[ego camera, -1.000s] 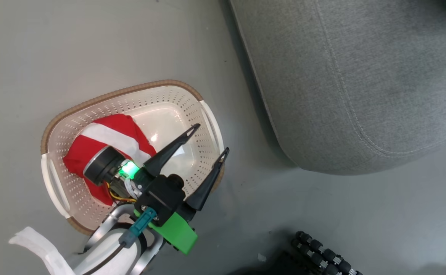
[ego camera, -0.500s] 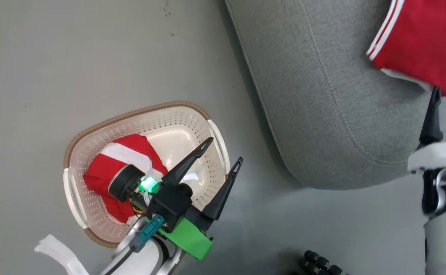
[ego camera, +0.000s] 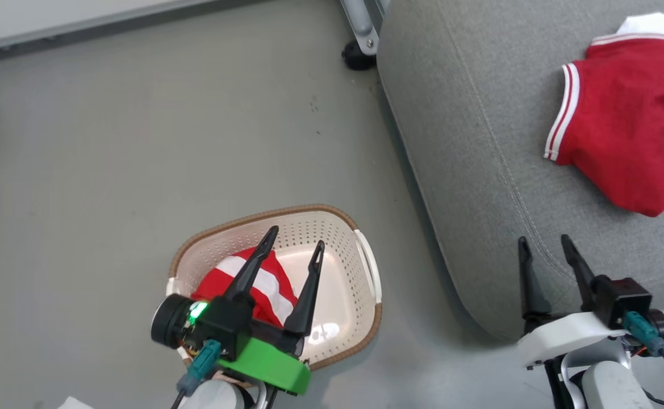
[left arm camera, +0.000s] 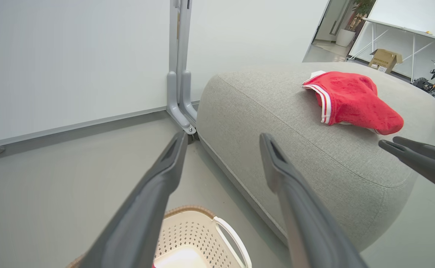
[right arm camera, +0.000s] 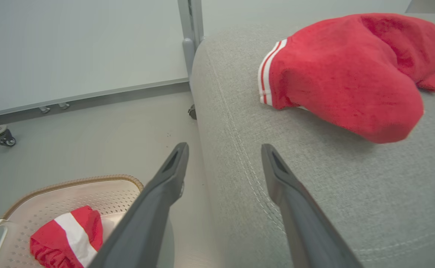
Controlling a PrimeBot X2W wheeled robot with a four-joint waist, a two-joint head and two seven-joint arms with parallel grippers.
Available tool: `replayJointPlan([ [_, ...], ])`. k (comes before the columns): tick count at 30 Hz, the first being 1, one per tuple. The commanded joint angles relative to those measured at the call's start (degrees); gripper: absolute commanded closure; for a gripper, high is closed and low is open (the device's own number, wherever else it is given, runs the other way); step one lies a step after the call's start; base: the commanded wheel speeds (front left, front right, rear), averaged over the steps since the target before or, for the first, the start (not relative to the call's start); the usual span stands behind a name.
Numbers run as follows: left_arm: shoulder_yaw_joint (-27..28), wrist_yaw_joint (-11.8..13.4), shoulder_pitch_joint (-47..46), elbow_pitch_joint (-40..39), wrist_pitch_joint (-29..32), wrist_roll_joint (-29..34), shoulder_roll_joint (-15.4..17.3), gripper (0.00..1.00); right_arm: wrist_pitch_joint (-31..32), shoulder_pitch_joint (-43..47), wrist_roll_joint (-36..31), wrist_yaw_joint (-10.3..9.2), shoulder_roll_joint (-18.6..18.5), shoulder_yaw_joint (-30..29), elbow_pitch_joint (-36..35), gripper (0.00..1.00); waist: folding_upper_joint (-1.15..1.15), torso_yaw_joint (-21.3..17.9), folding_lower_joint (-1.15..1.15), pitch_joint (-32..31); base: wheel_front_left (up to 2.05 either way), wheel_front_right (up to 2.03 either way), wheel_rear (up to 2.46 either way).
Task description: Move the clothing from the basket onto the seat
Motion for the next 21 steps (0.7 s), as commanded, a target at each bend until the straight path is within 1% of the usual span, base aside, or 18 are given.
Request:
replayJointPlan([
  [1,1.4,0.5,2.5,-0.4,-0.2,0.6,-0.4,0.0,-0.2,1.0,-0.2,-0.06,-0.3,1.5,-0.7,0.0,0.0,7.8,0.0,-8.4,0.0,0.0,0.0],
  [3,3.9,0.8,4.7,-1.0,-0.2,0.9,-0.9,0.0,-0.2,1.3,-0.2,-0.06,-0.3,4.0,-1.9,0.0,0.0,8.9,0.0,-10.4,0.0,0.0,0.0],
  [4,5.7,0.8,6.2,-1.4,-0.2,0.9,-1.2,0.0,-0.2,1.5,1.0,-0.06,-0.3,5.5,-2.7,0.0,0.0,9.6,0.0,-11.9,0.0,0.0,0.0],
  [6,8.2,0.5,8.5,-2.3,-0.2,1.1,-1.6,0.0,-0.2,2.2,1.9,-0.06,-0.3,6.9,-3.8,0.0,0.0,10.4,0.0,-14.1,0.0,0.0,0.0],
  [10,14.9,1.0,14.7,-5.4,-0.2,2.1,-3.1,0.0,-0.2,3.8,2.4,-0.06,-0.3,9.1,-7.6,0.0,0.0,10.9,0.0,-18.0,0.0,0.0,0.0],
  [13,19.4,0.4,18.5,-7.6,-0.2,1.5,-4.5,0.0,-0.2,5.7,1.8,-0.06,-0.3,9.4,-9.6,0.0,0.0,10.7,0.0,-19.7,0.0,0.0,0.0],
  [14,21.5,0.0,20.3,-8.6,-0.1,1.9,-4.9,0.0,-0.2,6.5,1.9,-0.06,-0.3,9.5,-10.6,0.0,0.0,10.4,0.0,-20.5,0.0,0.0,0.0],
  [16,23.9,-0.8,22.4,-10.1,-0.1,3.1,-5.7,0.0,-0.2,7.9,2.4,-0.06,-0.2,9.9,-11.9,0.0,0.0,9.8,0.0,-21.5,0.0,0.0,0.0],
  [21,26.9,-2.5,26.5,-11.7,-0.1,8.2,-6.4,0.0,-0.2,11.8,2.9,-0.06,-0.8,11.9,-14.1,0.0,0.0,8.5,0.0,-23.1,0.0,0.0,0.0],
])
